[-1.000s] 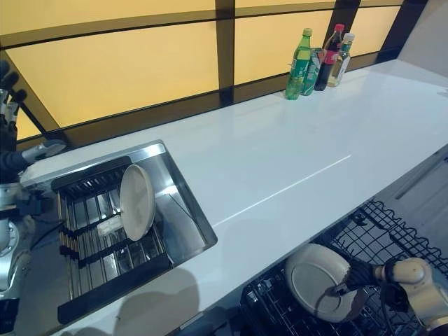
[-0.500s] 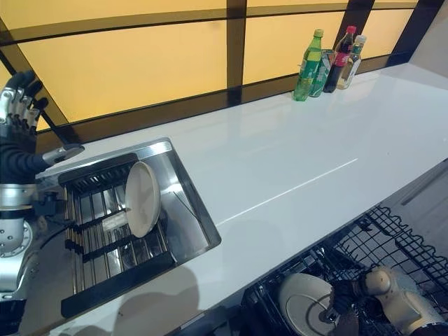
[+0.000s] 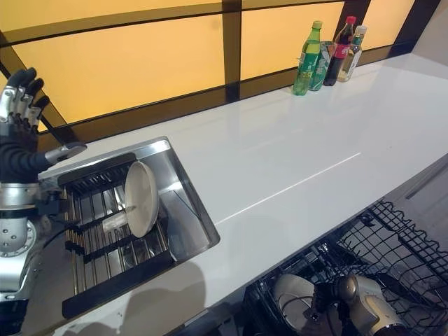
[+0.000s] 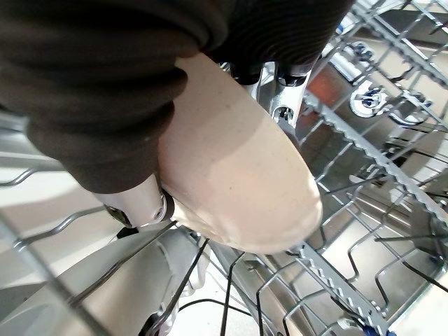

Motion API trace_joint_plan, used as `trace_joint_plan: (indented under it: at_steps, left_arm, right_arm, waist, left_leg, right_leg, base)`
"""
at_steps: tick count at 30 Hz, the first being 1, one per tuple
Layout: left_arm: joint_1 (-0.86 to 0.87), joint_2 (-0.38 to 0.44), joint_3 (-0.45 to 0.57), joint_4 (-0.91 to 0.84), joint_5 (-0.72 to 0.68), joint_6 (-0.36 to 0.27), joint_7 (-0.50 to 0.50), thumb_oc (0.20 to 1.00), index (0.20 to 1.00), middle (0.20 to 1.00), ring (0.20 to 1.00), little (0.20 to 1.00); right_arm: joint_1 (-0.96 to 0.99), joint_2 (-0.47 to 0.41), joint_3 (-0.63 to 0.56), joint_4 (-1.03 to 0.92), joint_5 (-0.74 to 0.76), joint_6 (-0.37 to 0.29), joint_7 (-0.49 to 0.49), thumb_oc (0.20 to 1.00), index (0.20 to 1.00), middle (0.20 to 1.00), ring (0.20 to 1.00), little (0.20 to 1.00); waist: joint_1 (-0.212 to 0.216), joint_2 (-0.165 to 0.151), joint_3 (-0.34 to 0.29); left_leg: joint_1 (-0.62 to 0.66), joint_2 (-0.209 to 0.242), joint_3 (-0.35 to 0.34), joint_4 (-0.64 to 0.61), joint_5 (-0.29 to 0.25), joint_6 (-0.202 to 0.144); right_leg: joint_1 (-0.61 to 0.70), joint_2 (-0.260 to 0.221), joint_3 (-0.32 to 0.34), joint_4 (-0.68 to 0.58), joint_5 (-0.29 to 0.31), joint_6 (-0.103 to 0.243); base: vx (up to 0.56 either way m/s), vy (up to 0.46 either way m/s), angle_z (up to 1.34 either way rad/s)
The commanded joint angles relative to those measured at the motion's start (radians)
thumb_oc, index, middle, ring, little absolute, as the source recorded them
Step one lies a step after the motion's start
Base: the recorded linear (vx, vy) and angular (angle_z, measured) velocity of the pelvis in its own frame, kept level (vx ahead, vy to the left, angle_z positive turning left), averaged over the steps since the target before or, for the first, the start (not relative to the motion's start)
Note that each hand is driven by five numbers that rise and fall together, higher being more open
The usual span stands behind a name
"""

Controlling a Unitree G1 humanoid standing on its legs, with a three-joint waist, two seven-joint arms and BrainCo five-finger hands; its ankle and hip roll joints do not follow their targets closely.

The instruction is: Pick up plates and place into dishwasher.

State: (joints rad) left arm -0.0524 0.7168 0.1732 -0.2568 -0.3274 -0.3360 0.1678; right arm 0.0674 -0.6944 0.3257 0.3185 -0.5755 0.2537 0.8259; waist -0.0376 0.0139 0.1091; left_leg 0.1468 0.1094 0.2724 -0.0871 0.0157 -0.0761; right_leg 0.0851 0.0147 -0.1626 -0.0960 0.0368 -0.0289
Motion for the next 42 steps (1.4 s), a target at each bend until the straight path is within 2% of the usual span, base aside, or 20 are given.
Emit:
trace_joint_plan:
  at_steps: [1, 11, 12, 13, 14, 17, 18, 19, 21, 23, 24, 27, 32, 37, 38, 39, 42]
  left_arm:
    - [-0.085, 0.026, -0.017, -0.044, 0.002, -0.008, 0.013, 1.0, 1.0, 1.0, 1.0, 1.0]
    - [-0.101, 0.043, -0.028, -0.048, -0.014, 0.005, 0.004, 1.0, 1.0, 1.0, 1.0, 1.0]
    - [-0.102, 0.044, -0.03, -0.045, -0.013, 0.004, 0.004, 1.0, 1.0, 1.0, 1.0, 1.0]
    - [-0.103, 0.044, -0.031, -0.045, -0.01, 0.005, 0.004, 1.0, 1.0, 1.0, 1.0, 1.0]
    - [-0.104, 0.043, -0.032, -0.047, -0.008, 0.007, 0.004, 1.0, 1.0, 1.0, 1.0, 1.0]
    - [-0.087, 0.041, -0.021, -0.056, 0.005, 0.0, 0.006, 1.0, 1.0, 1.0, 1.0, 1.0]
    - [-0.073, 0.037, -0.01, -0.06, 0.015, -0.005, 0.008, 1.0, 1.0, 1.0, 1.0, 1.0]
    - [-0.048, 0.03, 0.012, -0.068, 0.03, -0.005, 0.013, 1.0, 1.0, 1.0, 1.0, 1.0]
    - [0.002, 0.024, 0.06, -0.086, 0.043, -0.007, 0.026, 1.0, 1.0, 1.0, 1.0, 1.0]
    - [0.028, 0.026, 0.089, -0.091, 0.037, -0.01, 0.032, 1.0, 1.0, 1.0, 1.0, 1.0]
    - [0.034, 0.036, 0.105, -0.084, 0.026, -0.016, 0.033, 1.0, 1.0, 1.0, 1.0, 1.0]
    - [0.017, 0.061, 0.1, -0.058, 0.004, -0.018, 0.026, 1.0, 1.0, 1.0, 1.0, 1.0]
    - [-0.011, 0.078, 0.086, -0.03, 0.017, -0.012, 0.017, 1.0, 1.0, 1.0, 1.0, 1.0]
    - [-0.017, 0.096, 0.078, -0.033, 0.022, 0.002, 0.028, 1.0, 1.0, 1.0, 1.0, 1.0]
    - [-0.02, 0.098, 0.072, -0.032, 0.027, 0.002, 0.033, 1.0, 1.0, 1.0, 1.0, 1.0]
    - [-0.018, 0.097, 0.074, -0.032, 0.035, 0.0, 0.034, 1.0, 1.0, 1.0, 1.0, 1.0]
    - [-0.003, 0.083, 0.089, -0.028, 0.06, -0.017, 0.038, 1.0, 1.0, 1.0, 1.0, 1.0]
  right_arm:
    - [0.042, 0.068, 0.123, 0.09, 0.02, 0.021, -0.065, 0.2, 0.2, 0.2, 0.2, 0.2]
    - [0.061, 0.08, 0.127, 0.086, 0.035, 0.029, -0.088, 0.2, 0.2, 0.2, 0.2, 0.2]
    - [0.062, 0.079, 0.126, 0.082, 0.038, 0.029, -0.094, 0.285, 0.285, 0.285, 0.285, 0.285]
    - [0.063, 0.08, 0.124, 0.08, 0.041, 0.027, -0.099, 0.586, 0.586, 0.586, 0.586, 0.586]
    - [0.063, 0.081, 0.124, 0.078, 0.043, 0.026, -0.103, 1.0, 1.0, 1.0, 1.0, 1.0]
    - [0.062, 0.079, 0.122, 0.064, 0.061, 0.032, -0.125, 1.0, 1.0, 1.0, 1.0, 1.0]
    - [0.058, 0.076, 0.121, 0.062, 0.058, 0.03, -0.128, 1.0, 1.0, 1.0, 1.0, 1.0]
    - [0.05, 0.069, 0.123, 0.058, 0.052, 0.021, -0.126, 1.0, 1.0, 1.0, 1.0, 1.0]
    - [0.04, 0.046, 0.132, 0.042, 0.056, 0.009, -0.128, 1.0, 1.0, 1.0, 1.0, 1.0]
    - [0.035, 0.032, 0.131, 0.025, 0.062, 0.01, -0.129, 1.0, 1.0, 1.0, 1.0, 1.0]
    - [0.032, 0.023, 0.115, 0.004, 0.067, 0.019, -0.126, 1.0, 1.0, 1.0, 1.0, 1.0]
    - [0.031, 0.016, 0.074, -0.002, 0.081, 0.028, -0.139, 1.0, 1.0, 1.0, 1.0, 1.0]
    - [0.054, 0.032, 0.005, -0.002, 0.095, 0.008, -0.189, 1.0, 1.0, 1.0, 1.0, 1.0]
    - [0.067, 0.056, -0.036, -0.041, 0.079, 0.003, -0.233, 1.0, 1.0, 1.0, 1.0, 1.0]
    - [0.061, 0.061, -0.033, -0.048, 0.077, 0.007, -0.24, 1.0, 1.0, 1.0, 1.0, 1.0]
    - [0.053, 0.066, -0.03, -0.054, 0.074, 0.007, -0.243, 1.0, 1.0, 1.0, 1.0, 1.0]
    - [0.037, 0.051, -0.039, -0.068, 0.083, -0.033, -0.234, 1.0, 1.0, 1.0, 1.0, 1.0]
  waist:
    - [0.015, -0.018, -0.072]
    - [0.013, -0.021, -0.072]
    - [0.012, -0.021, -0.071]
    - [0.012, -0.021, -0.07]
    - [0.013, -0.022, -0.07]
    - [0.026, -0.03, -0.062]
    - [0.034, -0.036, -0.057]
    - [0.05, -0.045, -0.052]
    - [0.08, -0.05, -0.044]
    - [0.094, -0.051, -0.045]
    - [0.092, -0.048, -0.048]
    - [0.065, -0.03, -0.057]
    - [0.028, -0.02, -0.041]
    - [0.019, -0.024, -0.031]
    - [0.021, -0.026, -0.028]
    - [0.027, -0.026, -0.028]
    - [0.055, -0.019, -0.031]
  left_leg:
    - [-0.035, 0.001, -0.071, 0.0, -0.026, -0.013]
    - [-0.025, -0.009, -0.076, 0.0, -0.037, -0.006]
    - [-0.023, -0.01, -0.075, 0.0, -0.038, -0.005]
    - [-0.022, -0.011, -0.075, 0.003, -0.039, -0.003]
    - [-0.021, -0.013, -0.077, 0.006, -0.041, -0.002]
    - [-0.035, -0.017, -0.13, 0.07, -0.06, -0.005]
    - [-0.051, -0.016, -0.173, 0.118, -0.076, -0.009]
    - [-0.074, -0.017, -0.244, 0.176, -0.091, -0.013]
    - [-0.103, -0.018, -0.345, 0.229, -0.098, -0.016]
    - [-0.111, -0.024, -0.386, 0.229, -0.103, -0.011]
    - [-0.107, -0.029, -0.378, 0.211, -0.117, 0.0]
    - [-0.083, -0.027, -0.361, 0.168, -0.117, 0.005]
    - [-0.049, -0.067, -0.35, 0.152, -0.143, 0.038]
    - [-0.03, -0.112, -0.338, 0.104, -0.151, 0.072]
    - [-0.025, -0.117, -0.337, 0.092, -0.151, 0.077]
    - [-0.025, -0.118, -0.329, 0.081, -0.146, 0.084]
    - [-0.055, -0.121, -0.293, 0.07, -0.121, 0.103]
  right_leg:
    - [0.051, -0.056, -0.021, 0.035, -0.107, 0.1]
    - [0.057, -0.054, -0.017, 0.032, -0.103, 0.103]
    - [0.057, -0.054, -0.016, 0.032, -0.103, 0.103]
    - [0.058, -0.055, -0.015, 0.032, -0.103, 0.103]
    - [0.058, -0.055, -0.013, 0.033, -0.103, 0.103]
    - [0.056, -0.06, 0.021, 0.048, -0.105, 0.096]
    - [0.054, -0.063, 0.045, 0.056, -0.106, 0.092]
    - [0.049, -0.066, 0.08, 0.067, -0.106, 0.085]
    - [0.043, -0.064, 0.125, 0.087, -0.111, 0.075]
    - [0.036, -0.067, 0.144, 0.097, -0.116, 0.072]
    - [0.03, -0.078, 0.145, 0.108, -0.122, 0.077]
    - [0.001, -0.106, 0.149, 0.149, -0.133, 0.098]
    - [-0.041, -0.167, 0.178, 0.206, -0.122, 0.148]
    - [-0.082, -0.228, 0.184, 0.184, -0.052, 0.206]
    - [-0.105, -0.233, 0.179, 0.208, -0.029, 0.214]
    - [-0.128, -0.226, 0.16, 0.251, -0.033, 0.216]
    - [-0.141, -0.175, 0.091, 0.369, -0.101, 0.184]
  base:
    - [-0.01, -0.005, 0.06]
    - [-0.01, -0.004, 0.04]
    - [0.0, 0.0, 0.0]
    - [0.0, 0.0, 0.0]
    - [0.0, 0.0, 0.0]
    - [-0.01, 0.006, -0.01]
    - [-0.01, 0.035, -0.08]
    - [0.0, 0.049, -0.07]
    - [0.0, 0.09, -0.12]
    - [-0.02, 0.16, -0.58]
    - [-0.04, 0.264, -0.98]
    - [-0.02, 0.301, -0.5]
    - [0.0, 0.277, -0.41]
    - [-0.07, 0.191, -0.41]
    - [-0.14, 0.136, -0.26]
    - [-0.17, 0.12, -0.21]
    - [-0.23, 0.082, -0.25]
